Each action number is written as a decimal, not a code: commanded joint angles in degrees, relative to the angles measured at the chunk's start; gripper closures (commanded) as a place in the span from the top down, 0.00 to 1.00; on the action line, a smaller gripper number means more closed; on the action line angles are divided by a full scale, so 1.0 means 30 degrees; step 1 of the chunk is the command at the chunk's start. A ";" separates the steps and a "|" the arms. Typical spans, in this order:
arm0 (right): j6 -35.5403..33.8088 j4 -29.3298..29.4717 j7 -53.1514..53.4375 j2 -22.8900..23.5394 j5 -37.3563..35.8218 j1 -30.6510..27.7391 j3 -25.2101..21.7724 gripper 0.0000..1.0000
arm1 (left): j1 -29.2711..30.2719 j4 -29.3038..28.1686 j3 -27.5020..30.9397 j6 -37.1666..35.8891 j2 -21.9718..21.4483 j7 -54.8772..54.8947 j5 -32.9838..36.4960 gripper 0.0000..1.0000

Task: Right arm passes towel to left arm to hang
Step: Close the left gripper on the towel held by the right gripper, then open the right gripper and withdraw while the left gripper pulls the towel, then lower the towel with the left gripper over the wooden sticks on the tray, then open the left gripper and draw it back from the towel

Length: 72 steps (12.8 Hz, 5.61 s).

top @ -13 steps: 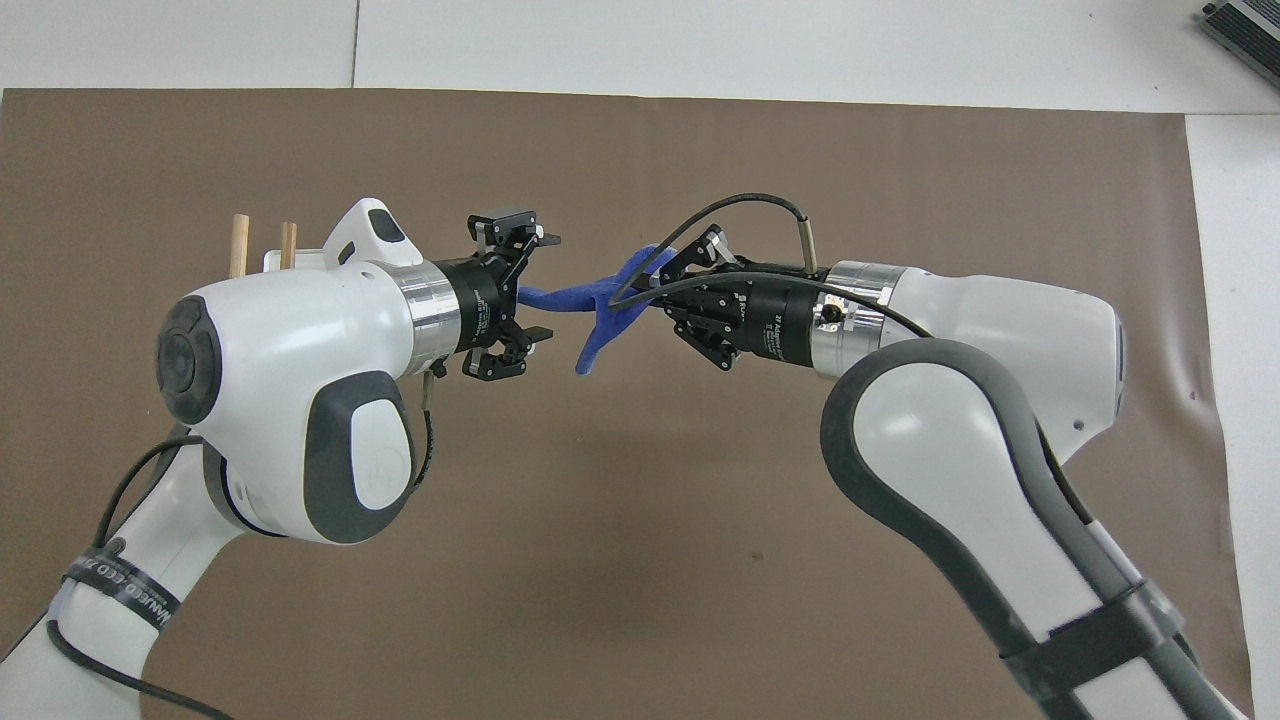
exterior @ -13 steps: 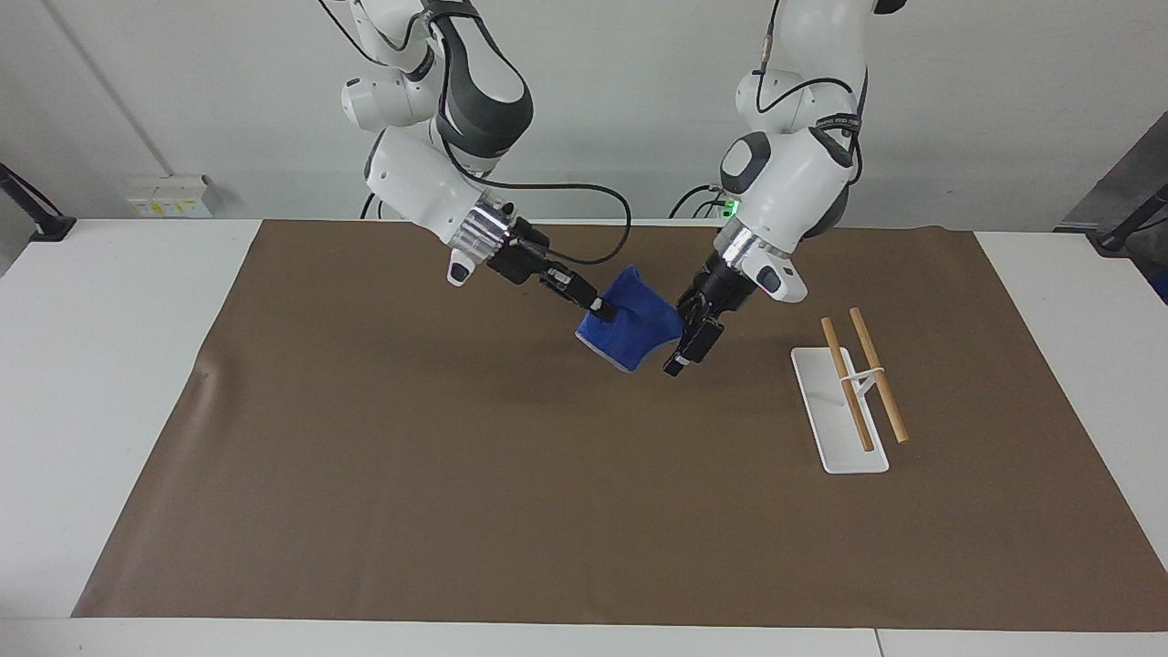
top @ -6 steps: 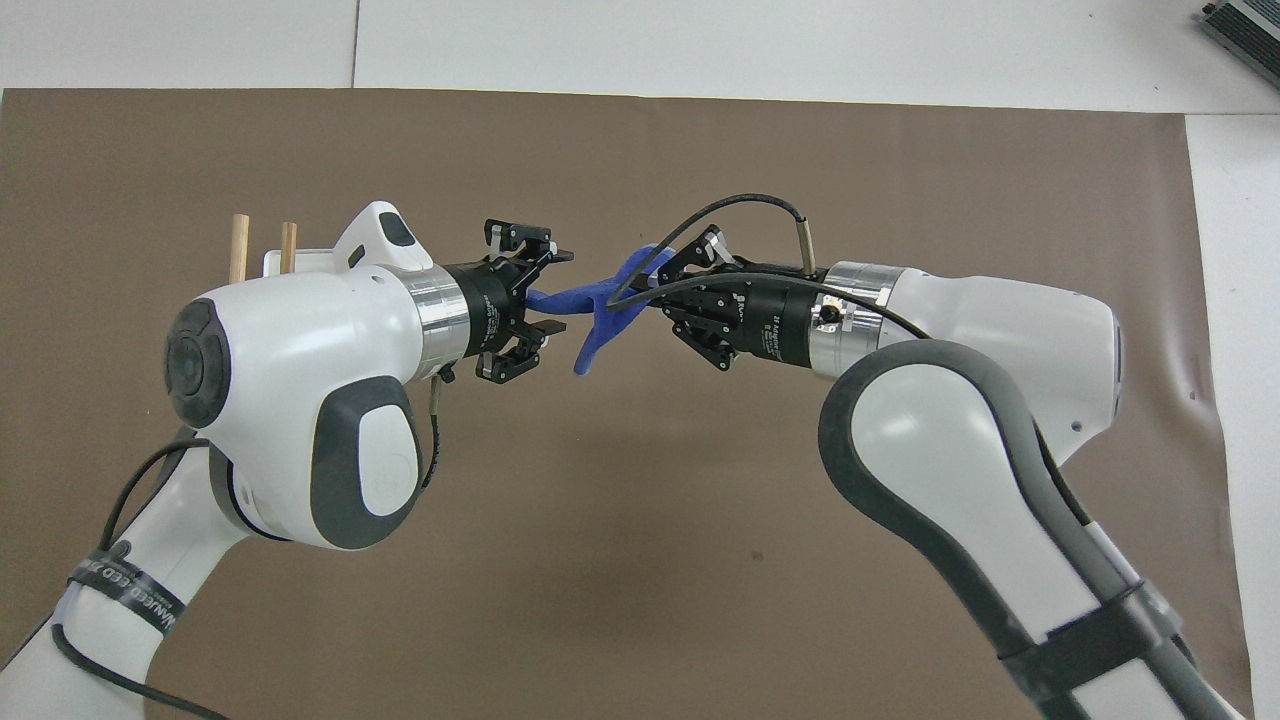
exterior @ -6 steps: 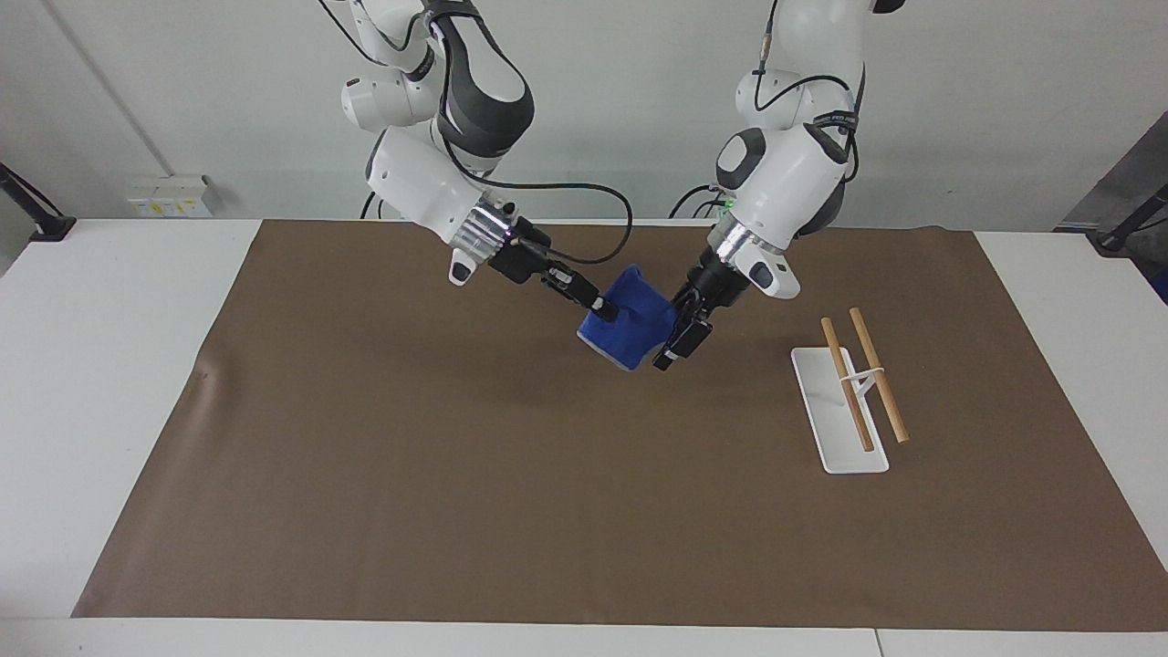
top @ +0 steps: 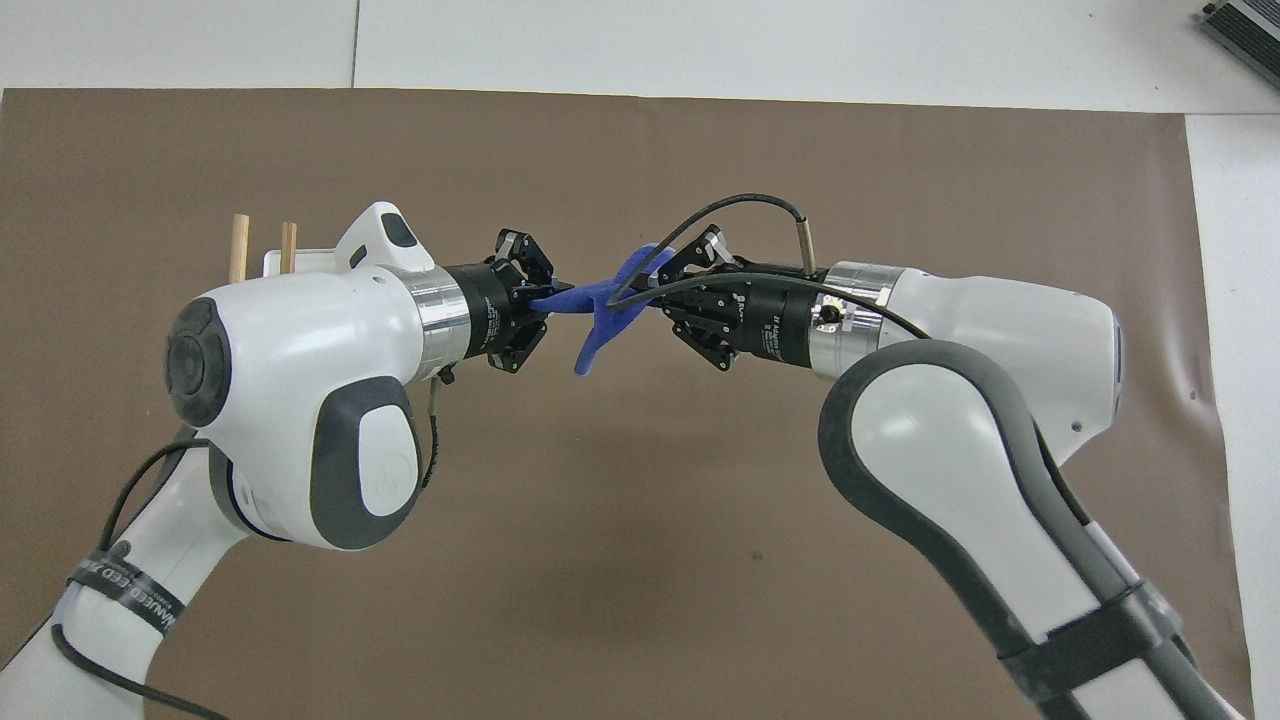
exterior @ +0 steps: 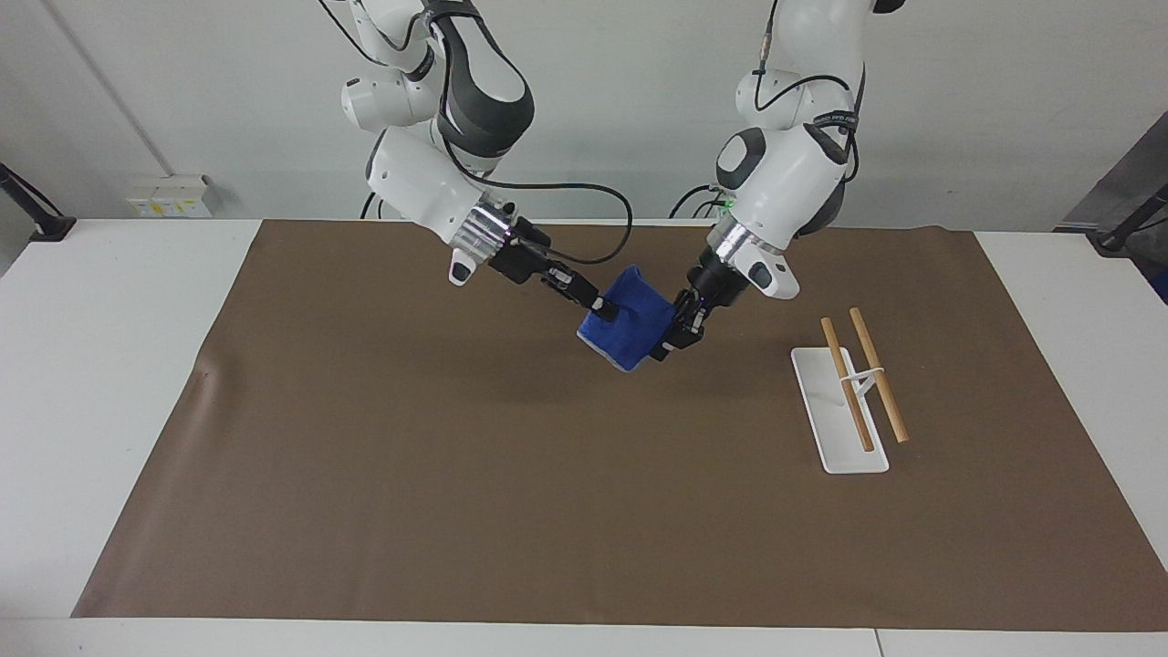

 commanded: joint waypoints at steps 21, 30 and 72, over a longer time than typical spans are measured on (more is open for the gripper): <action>-0.8977 0.2093 -0.4779 -0.1407 -2.2381 -0.6330 -0.0247 1.00 | 0.8344 -0.0254 0.0476 -0.1451 -0.0260 1.3573 -0.0024 0.00; -1.5960 0.6610 -0.6738 -0.1995 -2.2672 -0.7123 -0.1302 1.00 | 1.0896 -0.0224 0.0505 -0.2363 -0.0348 2.0729 -0.0024 0.00; -1.6489 0.5262 -0.7943 -0.2639 -2.2528 -0.5541 -0.3998 1.00 | 1.3331 0.4981 0.0535 -1.1666 -0.1079 2.0353 0.6760 0.85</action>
